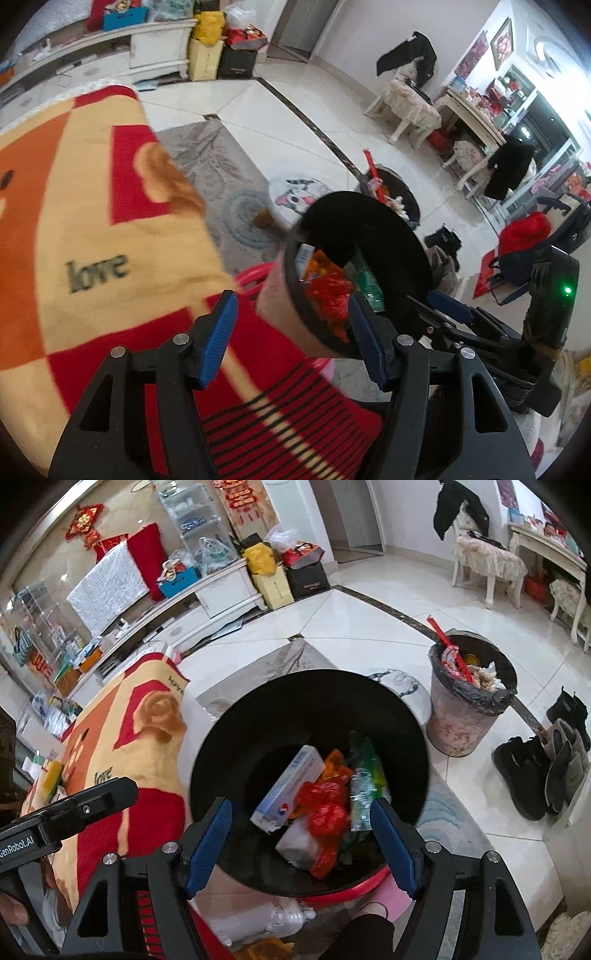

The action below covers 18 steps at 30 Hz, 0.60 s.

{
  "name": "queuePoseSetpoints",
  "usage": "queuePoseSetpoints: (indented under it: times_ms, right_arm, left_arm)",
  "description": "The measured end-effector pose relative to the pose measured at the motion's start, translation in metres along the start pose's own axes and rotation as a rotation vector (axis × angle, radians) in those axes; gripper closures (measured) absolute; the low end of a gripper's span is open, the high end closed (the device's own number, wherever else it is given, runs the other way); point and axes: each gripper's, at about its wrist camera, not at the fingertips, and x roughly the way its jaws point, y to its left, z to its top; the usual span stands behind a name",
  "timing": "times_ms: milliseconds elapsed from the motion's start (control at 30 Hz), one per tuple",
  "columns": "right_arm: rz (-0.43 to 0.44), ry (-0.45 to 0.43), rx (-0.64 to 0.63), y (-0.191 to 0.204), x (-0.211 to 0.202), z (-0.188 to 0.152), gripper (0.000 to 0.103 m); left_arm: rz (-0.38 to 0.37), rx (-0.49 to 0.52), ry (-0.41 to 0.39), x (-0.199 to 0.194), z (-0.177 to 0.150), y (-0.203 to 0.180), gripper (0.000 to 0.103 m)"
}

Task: Collect trash
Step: 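Return both tools from the bin to the table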

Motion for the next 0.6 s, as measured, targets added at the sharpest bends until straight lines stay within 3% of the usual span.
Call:
queuePoseSetpoints:
  times_ms: [600]
  right_arm:
    - [0.096, 0.025, -0.148, 0.099, 0.008, -0.012, 0.028]
  left_arm:
    - [0.131, -0.117, -0.082, -0.075, -0.031, 0.091, 0.042]
